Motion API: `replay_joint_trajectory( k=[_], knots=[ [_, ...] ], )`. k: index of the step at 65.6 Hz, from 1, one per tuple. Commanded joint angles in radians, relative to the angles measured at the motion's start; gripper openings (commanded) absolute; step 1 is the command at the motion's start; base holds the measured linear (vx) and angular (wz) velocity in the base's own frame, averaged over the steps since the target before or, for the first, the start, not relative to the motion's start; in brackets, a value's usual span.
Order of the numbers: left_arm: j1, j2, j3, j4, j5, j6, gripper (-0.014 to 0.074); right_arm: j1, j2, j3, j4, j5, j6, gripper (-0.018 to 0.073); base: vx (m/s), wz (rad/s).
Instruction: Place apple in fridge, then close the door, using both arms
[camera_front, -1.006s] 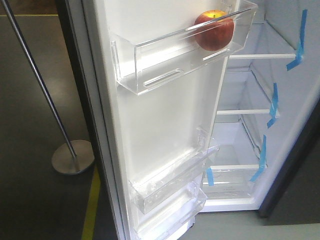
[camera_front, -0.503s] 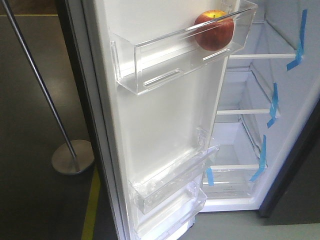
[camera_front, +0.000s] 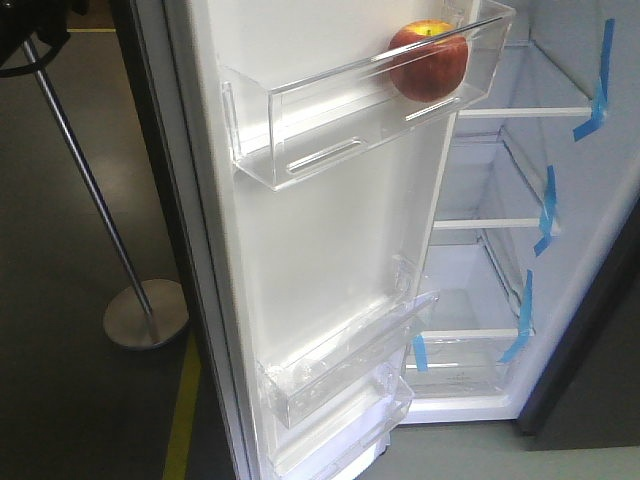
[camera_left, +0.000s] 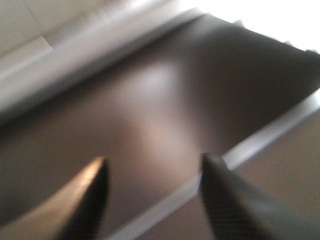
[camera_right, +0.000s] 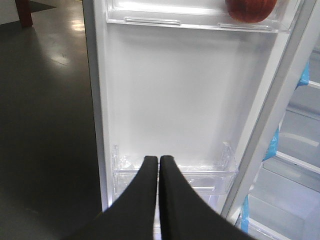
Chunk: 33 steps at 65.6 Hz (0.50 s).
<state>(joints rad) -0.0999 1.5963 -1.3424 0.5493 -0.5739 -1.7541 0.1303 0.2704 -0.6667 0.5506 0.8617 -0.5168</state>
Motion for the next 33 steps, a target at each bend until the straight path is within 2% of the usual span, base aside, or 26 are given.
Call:
replay_joint_trajectory(
  k=[1,8,23,33],
  knots=[
    [-0.001,-0.021,-0.035,0.078,-0.118,-0.104,0.0443,-0.003,0.015,-0.021,0.032,-0.061,-0.003,-0.0003,0.00,0.00],
    [-0.001,-0.010,-0.035,0.165,-0.143,-0.176,0.0443,-0.003,0.015,-0.021,0.054,-0.061,-0.003,-0.0003,0.00,0.00],
    [-0.003,-0.006,-0.035,0.266,-0.250,-0.224,0.0443,-0.003,0.015,-0.021,0.077,-0.060,-0.003,-0.0003,0.00,0.00],
    [-0.041,-0.006,-0.035,0.322,-0.327,-0.279,0.0443,-0.003,0.015,-0.021,0.077,-0.060,-0.003,-0.0003,0.00,0.00]
  ],
)
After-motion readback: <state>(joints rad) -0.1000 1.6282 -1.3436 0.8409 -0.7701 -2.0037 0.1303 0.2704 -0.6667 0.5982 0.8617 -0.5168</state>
